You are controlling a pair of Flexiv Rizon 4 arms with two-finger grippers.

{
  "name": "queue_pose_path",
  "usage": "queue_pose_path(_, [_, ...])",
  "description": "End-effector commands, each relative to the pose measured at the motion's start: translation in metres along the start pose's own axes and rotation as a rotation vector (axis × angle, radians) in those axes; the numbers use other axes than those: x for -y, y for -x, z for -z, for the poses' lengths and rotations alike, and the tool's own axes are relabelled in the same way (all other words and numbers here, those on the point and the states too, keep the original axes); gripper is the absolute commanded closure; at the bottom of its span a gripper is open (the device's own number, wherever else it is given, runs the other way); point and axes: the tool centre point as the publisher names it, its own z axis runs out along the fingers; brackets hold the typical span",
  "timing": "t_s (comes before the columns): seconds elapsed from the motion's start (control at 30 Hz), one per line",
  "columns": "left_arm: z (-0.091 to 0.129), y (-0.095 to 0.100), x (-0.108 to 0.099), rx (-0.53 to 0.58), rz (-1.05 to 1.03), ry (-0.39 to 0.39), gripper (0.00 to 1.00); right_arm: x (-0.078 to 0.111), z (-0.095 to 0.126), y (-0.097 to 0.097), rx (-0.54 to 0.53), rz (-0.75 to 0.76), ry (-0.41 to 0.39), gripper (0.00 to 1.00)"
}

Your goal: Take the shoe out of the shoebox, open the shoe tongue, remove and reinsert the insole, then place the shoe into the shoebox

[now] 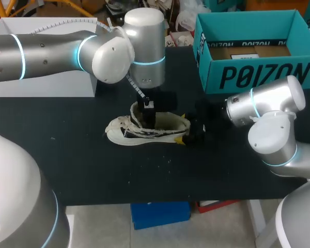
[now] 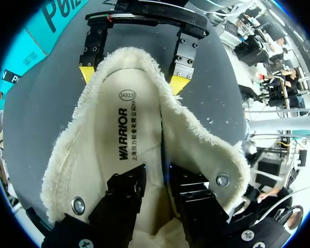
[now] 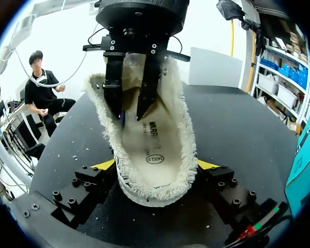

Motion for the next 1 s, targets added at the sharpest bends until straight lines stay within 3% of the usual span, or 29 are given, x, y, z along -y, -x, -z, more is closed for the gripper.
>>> queue_pose_path(0.03, [-0.003, -0.01, 0.005, 0.106, 0.046, 0.098, 0.71, 0.001, 0.0, 0.002, 0.001, -0.003, -0.002, 1.0])
queue_pose_path(0.53, [-0.016, 0.007, -0.014, 0.427, 0.151, 0.215, 0.64, 0.001, 0.0, 0.002, 0.001, -0.003, -0.002, 1.0])
queue_pose_path(1.0, [-0.019, 0.035, -0.03, 0.627, 0.131, 0.134, 0.69, 0.001, 0.0, 0.002, 0.001, -0.003, -0.002, 1.0])
